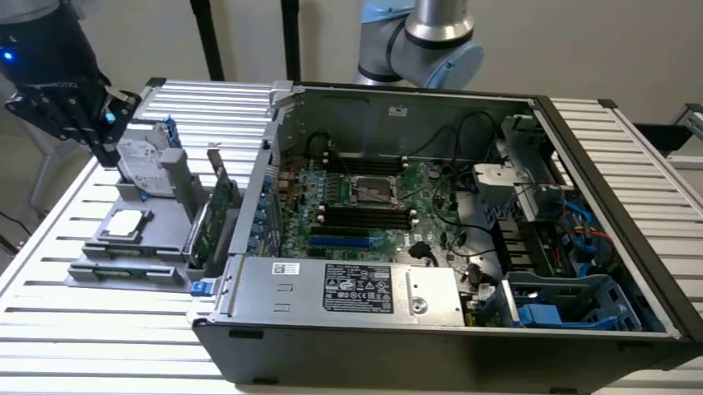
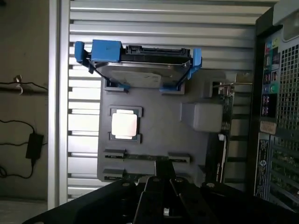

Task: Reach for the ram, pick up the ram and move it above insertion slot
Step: 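Reach for the ram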

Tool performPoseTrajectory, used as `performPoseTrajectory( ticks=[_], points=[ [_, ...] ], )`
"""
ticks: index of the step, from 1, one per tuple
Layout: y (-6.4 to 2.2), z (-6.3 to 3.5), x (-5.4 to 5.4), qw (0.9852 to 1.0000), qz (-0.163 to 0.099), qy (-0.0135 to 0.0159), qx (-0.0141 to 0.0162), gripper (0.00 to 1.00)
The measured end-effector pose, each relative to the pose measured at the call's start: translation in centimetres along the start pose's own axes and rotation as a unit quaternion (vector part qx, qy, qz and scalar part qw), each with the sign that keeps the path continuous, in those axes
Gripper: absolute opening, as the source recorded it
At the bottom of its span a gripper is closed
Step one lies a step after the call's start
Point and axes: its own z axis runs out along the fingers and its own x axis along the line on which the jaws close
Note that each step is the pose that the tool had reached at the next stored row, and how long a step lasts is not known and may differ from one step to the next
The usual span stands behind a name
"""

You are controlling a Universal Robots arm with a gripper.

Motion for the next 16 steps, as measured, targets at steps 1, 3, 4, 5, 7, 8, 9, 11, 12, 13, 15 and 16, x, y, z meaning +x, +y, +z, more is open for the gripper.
performPoseTrajectory(
  ticks=[1,3,4,5,7,8,9,11,12,13,15,16],
  points=[
    [-0.45,0.06,0.0,1.0,0.0,0.0006,0.0,0.11],
    [-1.26,0.21,0.0,1.0,0.0,0.0021,-0.0001,0.11],
    [-1.57,0.3,0.0,1.0,0.001,0.0025,0.0,0.11],
    [-1.84,0.38,0.1,1.0,0.002,0.0027,0.0,0.11],
    [-2.28,0.54,0.1,1.0,0.004,0.0029,-0.0001,0.11],
    [-2.48,0.63,0.1,1.0,0.006,0.0028,-0.0001,0.11],
    [-2.68,0.71,0.1,1.0,0.008,0.0028,-0.0001,0.11],
    [-3.12,0.81,0.1,0.9999,0.012,0.0036,-0.0001,0.11],
    [-3.33,0.84,0.1,0.9999,0.013,0.0039,-0.0001,0.11],
    [-3.52,0.86,0.1,0.9999,0.013,0.0041,-0.0001,0.11],
    [-3.73,0.87,0.2,0.9999,0.014,0.0045,-0.0001,0.11],
    [-3.82,0.88,0.2,0.9999,0.014,0.0046,-0.0001,0.11]
  ],
)
